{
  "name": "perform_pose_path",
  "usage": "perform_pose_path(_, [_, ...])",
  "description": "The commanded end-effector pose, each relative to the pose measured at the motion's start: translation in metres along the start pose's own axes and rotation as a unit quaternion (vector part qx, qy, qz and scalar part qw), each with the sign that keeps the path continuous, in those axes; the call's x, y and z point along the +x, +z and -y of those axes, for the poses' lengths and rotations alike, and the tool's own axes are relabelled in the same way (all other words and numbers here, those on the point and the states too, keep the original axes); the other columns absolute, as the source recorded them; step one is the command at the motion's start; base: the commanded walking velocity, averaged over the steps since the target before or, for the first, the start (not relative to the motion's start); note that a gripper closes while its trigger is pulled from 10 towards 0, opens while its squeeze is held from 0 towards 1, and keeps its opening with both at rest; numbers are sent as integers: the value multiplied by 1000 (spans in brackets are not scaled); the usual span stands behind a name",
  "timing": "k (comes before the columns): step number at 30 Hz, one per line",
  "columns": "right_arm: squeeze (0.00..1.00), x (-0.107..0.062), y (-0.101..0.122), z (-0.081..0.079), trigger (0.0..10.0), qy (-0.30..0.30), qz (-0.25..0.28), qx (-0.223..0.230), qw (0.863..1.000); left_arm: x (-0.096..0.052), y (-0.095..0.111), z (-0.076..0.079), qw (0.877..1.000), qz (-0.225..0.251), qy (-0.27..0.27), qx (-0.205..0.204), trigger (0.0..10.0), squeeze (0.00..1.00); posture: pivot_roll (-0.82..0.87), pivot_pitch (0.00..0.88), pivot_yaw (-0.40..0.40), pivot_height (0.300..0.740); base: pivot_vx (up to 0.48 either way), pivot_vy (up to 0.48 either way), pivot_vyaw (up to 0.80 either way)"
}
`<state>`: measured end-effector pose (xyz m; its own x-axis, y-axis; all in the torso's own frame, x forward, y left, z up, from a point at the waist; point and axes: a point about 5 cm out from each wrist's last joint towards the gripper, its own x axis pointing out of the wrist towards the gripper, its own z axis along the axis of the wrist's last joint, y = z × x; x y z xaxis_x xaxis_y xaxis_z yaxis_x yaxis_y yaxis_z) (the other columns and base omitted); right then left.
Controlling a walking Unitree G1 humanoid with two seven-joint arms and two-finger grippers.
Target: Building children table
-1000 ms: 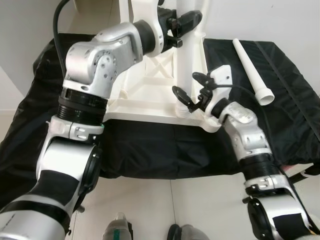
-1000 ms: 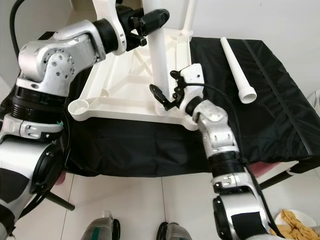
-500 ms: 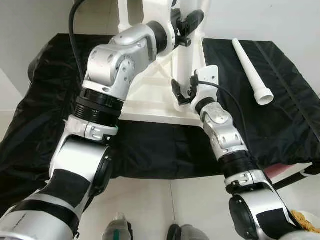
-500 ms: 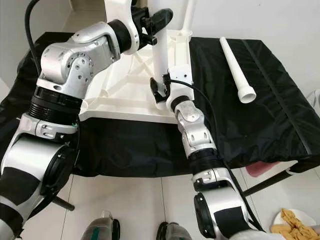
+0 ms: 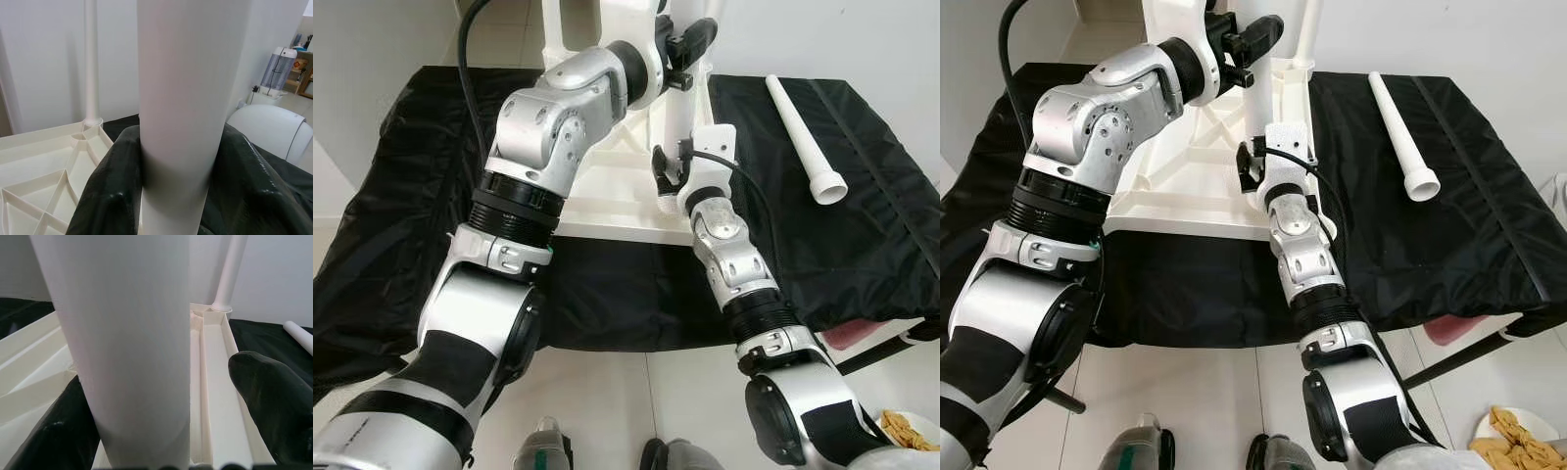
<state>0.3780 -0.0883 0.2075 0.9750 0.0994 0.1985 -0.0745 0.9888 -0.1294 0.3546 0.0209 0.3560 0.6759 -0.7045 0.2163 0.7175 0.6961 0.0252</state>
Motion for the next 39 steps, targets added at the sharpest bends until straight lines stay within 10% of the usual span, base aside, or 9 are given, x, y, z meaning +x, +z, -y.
perform_pose_path(1, [0, 1, 0, -1, 10000, -1, 1, -6, 1000, 3, 5, 4, 1000, 3, 1, 14, 10000, 0, 86, 40, -25, 740, 0, 0, 0])
perform_pose_path(11, [0, 5, -2, 2, 10000, -15, -1, -24, 1000, 5, 9, 10, 1000, 6, -5, 19, 10000, 0, 89, 35, -29, 740, 0, 0, 0])
perform_pose_path(13, [0, 6, -2, 1, 3843, -12, -1, -27, 1000, 5, 10, 11, 1000, 8, -7, 20, 10000, 0, 91, 34, -29, 740, 0, 0, 0])
perform_pose_path(17, [0, 6, -2, 0, 0, -10, 0, -30, 999, 5, 11, 12, 1000, 8, -7, 22, 10000, 0, 95, 34, -28, 740, 0, 0, 0])
perform_pose_path(30, [0, 6, -4, -2, 0, -9, 2, -38, 999, 5, 13, 14, 999, 12, -9, 33, 10000, 0, 103, 36, -27, 740, 0, 0, 0])
perform_pose_path(32, [0, 6, -4, -1, 2549, -11, 1, -39, 999, 4, 15, 15, 999, 22, -15, 39, 10000, 0, 103, 36, -26, 740, 0, 0, 0])
perform_pose_path(33, [0, 6, -5, -1, 7922, -10, -1, -38, 999, 4, 16, 17, 999, 31, -24, 37, 10000, 0, 103, 36, -26, 740, 0, 0, 0])
perform_pose_path(34, [0, 6, -5, -1, 10000, -7, -3, -29, 1000, 3, 16, 18, 999, 35, -37, 16, 10000, 1000, 103, 36, -24, 740, 0, 0, 0])
perform_pose_path(39, [0, 7, -3, 1, 10000, -6, 2, -17, 1000, 1, 18, 20, 997, 42, -63, -15, 10000, 1000, 101, 35, -22, 740, 0, 0, 0])
